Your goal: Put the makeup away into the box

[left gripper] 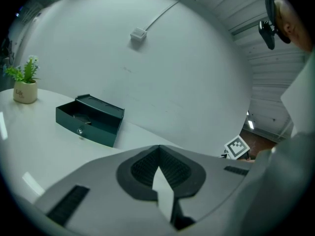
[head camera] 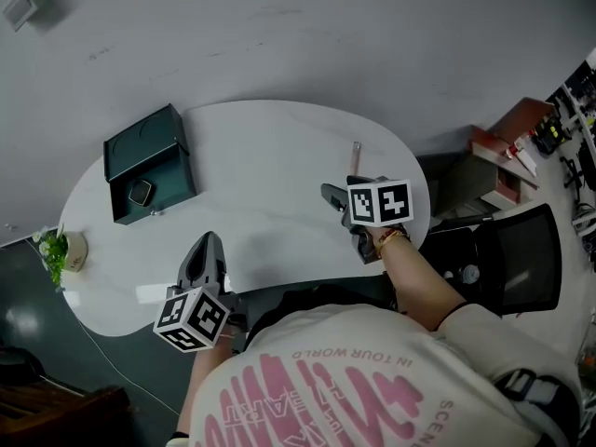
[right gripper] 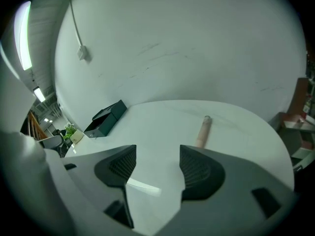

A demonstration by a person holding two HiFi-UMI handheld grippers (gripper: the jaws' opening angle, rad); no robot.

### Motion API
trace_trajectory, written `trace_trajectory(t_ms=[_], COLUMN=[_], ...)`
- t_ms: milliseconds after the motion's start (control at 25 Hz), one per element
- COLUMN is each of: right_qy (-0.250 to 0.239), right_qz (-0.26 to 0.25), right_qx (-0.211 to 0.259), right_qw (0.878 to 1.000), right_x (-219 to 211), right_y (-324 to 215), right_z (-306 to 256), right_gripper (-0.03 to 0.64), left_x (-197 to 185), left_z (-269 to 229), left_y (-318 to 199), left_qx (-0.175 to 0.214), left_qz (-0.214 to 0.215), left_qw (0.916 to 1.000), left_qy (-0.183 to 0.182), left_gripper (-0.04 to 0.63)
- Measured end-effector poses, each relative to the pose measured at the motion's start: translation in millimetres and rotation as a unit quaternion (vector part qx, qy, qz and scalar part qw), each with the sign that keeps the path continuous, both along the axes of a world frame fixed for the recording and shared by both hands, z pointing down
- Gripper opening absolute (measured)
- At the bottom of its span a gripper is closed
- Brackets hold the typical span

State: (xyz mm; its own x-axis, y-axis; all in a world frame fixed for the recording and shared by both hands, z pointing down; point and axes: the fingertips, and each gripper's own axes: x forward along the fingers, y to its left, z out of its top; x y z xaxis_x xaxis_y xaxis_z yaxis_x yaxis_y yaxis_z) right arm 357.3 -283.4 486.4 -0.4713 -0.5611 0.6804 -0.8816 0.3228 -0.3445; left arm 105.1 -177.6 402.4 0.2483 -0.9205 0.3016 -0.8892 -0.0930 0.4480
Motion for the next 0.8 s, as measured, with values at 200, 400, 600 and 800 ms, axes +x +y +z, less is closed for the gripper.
trace_trajectory(t_ms=[200, 400, 600, 800], right_qy=[0.010, 0.028, 0.086, 0.126], right_qz=[0.008, 0.004, -0.017, -0.016], right_qx=[-0.005, -0.016, -0.005, 0.007], right_qw=[1.000, 0.999, 0.996, 0.992], right_x=[32, 50, 53, 52], right_y=[-19, -30, -38, -45], right_z=[11, 24, 40, 49], right_gripper=[0.284, 0.298, 0.308, 0.305], left_x=[20, 36, 41, 40], left_z=[4, 11, 14, 15], left_y=[-9, -12, -13, -13], left_qx=[0.000, -0.004, -0.009, -0.010], left_qz=[-0.013, -0.023, -0.033, -0.039], left_qw=[0.9999, 0.9997, 0.9994, 0.9992], left_qy=[-0.001, 0.001, -0.003, -0.007], left_gripper=[0.002, 0.002, 0.002, 0.001])
